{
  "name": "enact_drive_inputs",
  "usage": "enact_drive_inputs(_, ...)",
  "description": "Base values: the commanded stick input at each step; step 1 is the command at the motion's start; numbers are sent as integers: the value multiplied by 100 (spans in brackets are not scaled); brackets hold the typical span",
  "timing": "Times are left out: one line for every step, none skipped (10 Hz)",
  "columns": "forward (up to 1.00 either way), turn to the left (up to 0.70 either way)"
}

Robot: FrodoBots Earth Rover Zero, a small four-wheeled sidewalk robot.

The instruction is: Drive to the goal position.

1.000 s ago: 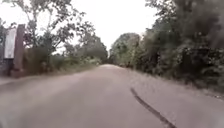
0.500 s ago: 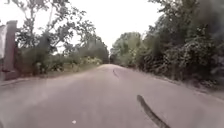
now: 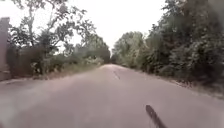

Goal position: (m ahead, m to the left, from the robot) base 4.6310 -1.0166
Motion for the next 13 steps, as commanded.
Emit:
enact_drive_inputs(100,0)
enact_drive_inputs(100,0)
enact_drive_inputs(100,0)
enact_drive_inputs(100,0)
enact_drive_inputs(100,0)
enact_drive_inputs(100,0)
enact_drive_inputs(100,0)
enact_drive_inputs(100,0)
enact_drive_inputs(100,0)
enact_drive_inputs(100,0)
enact_drive_inputs(100,0)
enact_drive_inputs(100,0)
enact_drive_inputs(100,0)
